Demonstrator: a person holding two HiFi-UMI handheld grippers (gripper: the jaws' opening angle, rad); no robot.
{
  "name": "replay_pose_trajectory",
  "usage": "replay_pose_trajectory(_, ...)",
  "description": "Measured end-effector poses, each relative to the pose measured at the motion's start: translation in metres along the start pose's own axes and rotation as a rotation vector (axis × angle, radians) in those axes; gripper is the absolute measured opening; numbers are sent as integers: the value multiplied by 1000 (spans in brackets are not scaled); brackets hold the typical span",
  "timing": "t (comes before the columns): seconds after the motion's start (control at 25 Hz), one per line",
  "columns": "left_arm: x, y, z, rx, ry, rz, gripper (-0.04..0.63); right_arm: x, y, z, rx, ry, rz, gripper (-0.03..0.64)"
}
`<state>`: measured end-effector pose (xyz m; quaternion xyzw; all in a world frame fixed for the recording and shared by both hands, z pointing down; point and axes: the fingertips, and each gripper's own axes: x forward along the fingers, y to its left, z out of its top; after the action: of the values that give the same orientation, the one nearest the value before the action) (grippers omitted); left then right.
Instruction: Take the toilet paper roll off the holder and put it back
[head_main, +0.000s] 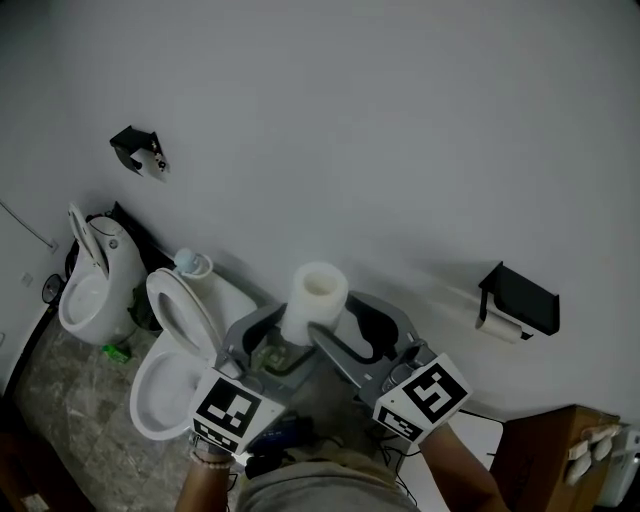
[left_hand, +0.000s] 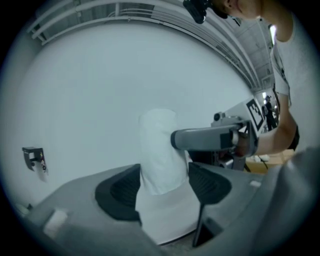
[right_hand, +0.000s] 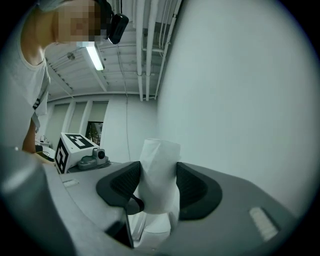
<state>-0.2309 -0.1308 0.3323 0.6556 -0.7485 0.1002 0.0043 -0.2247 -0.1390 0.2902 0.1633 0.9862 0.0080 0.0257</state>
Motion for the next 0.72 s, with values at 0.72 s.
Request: replay_pose_trajectory(0.72,-1,-4,0,30,0,-16,248,1,6,-1,-15,15,-6,235)
